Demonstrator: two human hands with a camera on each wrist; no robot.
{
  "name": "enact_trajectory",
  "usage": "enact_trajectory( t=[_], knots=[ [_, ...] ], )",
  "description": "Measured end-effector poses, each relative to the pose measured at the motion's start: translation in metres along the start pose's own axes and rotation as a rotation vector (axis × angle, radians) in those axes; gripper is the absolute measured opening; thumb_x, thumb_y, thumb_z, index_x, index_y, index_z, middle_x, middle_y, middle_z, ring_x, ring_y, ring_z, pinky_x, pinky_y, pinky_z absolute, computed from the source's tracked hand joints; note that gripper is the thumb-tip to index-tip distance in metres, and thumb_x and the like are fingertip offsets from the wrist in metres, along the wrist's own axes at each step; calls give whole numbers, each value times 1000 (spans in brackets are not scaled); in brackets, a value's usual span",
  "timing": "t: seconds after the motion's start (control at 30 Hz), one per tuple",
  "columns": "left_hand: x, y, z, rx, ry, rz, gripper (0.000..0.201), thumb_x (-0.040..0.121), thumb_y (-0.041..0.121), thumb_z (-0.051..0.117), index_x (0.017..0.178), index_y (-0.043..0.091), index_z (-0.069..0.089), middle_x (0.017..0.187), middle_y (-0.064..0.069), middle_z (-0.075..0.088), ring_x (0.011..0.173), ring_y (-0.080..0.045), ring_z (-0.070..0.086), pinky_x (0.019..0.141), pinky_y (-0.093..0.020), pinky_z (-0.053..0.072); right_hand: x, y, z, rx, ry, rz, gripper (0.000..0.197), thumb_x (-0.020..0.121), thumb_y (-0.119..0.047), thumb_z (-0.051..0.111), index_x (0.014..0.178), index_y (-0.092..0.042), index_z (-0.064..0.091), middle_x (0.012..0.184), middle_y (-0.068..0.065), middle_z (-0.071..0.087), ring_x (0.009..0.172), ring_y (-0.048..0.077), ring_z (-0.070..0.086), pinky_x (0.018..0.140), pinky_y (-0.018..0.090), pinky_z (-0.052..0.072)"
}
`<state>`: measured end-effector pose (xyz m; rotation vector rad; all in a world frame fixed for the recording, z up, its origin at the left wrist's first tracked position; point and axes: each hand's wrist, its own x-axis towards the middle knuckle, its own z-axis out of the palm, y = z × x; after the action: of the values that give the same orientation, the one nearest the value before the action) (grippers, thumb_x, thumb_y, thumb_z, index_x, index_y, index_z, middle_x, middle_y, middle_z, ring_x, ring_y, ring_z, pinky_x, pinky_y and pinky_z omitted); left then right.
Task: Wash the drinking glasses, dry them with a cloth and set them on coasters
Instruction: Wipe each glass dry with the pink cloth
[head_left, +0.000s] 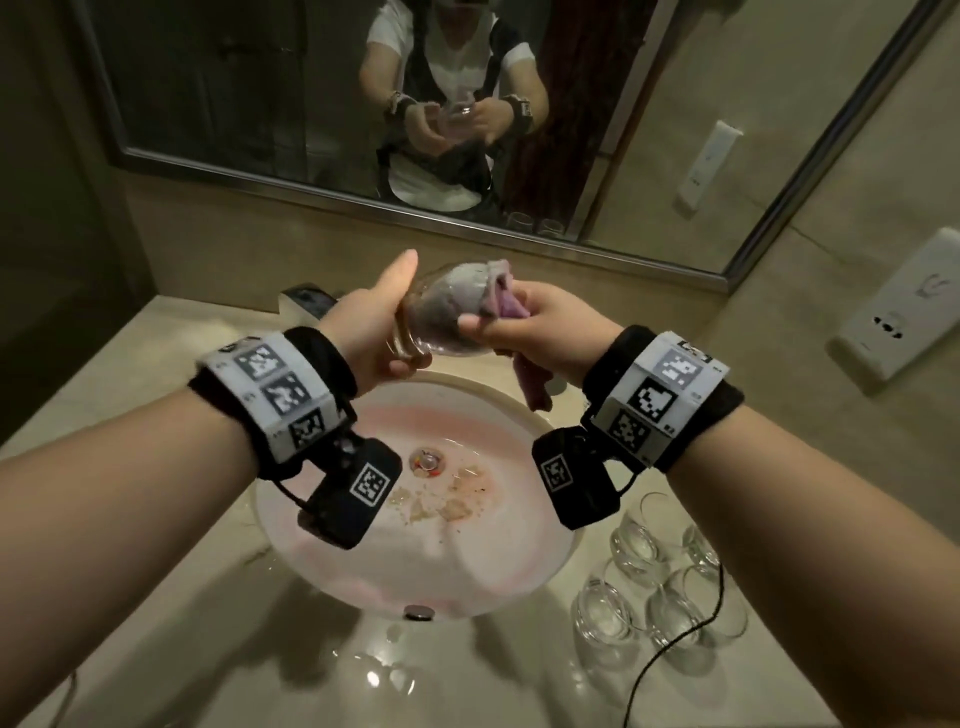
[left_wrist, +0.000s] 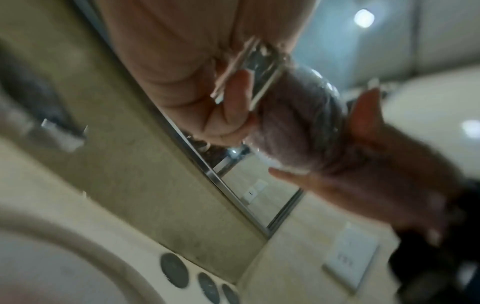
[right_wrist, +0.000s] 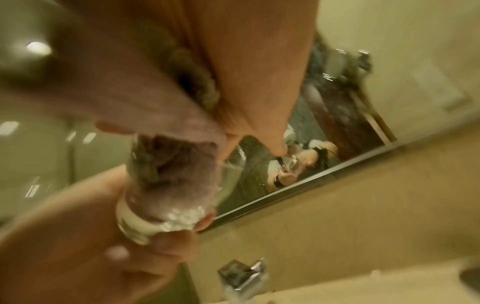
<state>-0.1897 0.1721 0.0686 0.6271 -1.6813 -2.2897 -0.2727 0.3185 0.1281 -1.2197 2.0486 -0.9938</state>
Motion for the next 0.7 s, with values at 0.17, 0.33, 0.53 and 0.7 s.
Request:
enact_trajectory(
  t=[0.17, 0.33, 0.53, 0.7],
  knots=[
    [0, -2, 4, 371, 209, 416, 35, 77, 63, 38, 88, 30, 42, 75, -9, 55, 57, -23, 52, 55, -31, 42, 3, 3, 0, 340, 72, 52, 6, 88, -15, 59, 85, -10, 59, 55, -5, 65, 46, 17, 46, 45, 26, 39],
    [0, 0, 4, 240, 98, 207, 42, 90, 64, 31, 104, 26, 45, 95, -12, 58, 61, -17, 58, 49, -29, 50, 5, 6, -3, 146, 110, -6, 9, 90, -15, 59, 82, -16, 55, 58, -2, 57, 31, 5, 44, 33, 17, 36],
    [3, 4, 5, -102, -87, -111, 75, 85, 74, 21, 99, 9, 54, 59, -2, 49, 39, -7, 38, 30, -12, 27, 7, 12, -3, -95, 66, -95, 14, 90, -21, 60, 81, -29, 54, 55, -9, 60, 41, -3, 54, 51, -2, 38],
    [3, 2, 12, 235, 121, 297, 26, 92, 54, 39, 99, 29, 43, 88, -5, 49, 68, -18, 51, 47, -23, 41, 5, 6, -9, 365, 82, 67, 19, 94, -25, 51, 91, -9, 60, 76, 5, 69, 55, 26, 53, 51, 25, 42]
  ],
)
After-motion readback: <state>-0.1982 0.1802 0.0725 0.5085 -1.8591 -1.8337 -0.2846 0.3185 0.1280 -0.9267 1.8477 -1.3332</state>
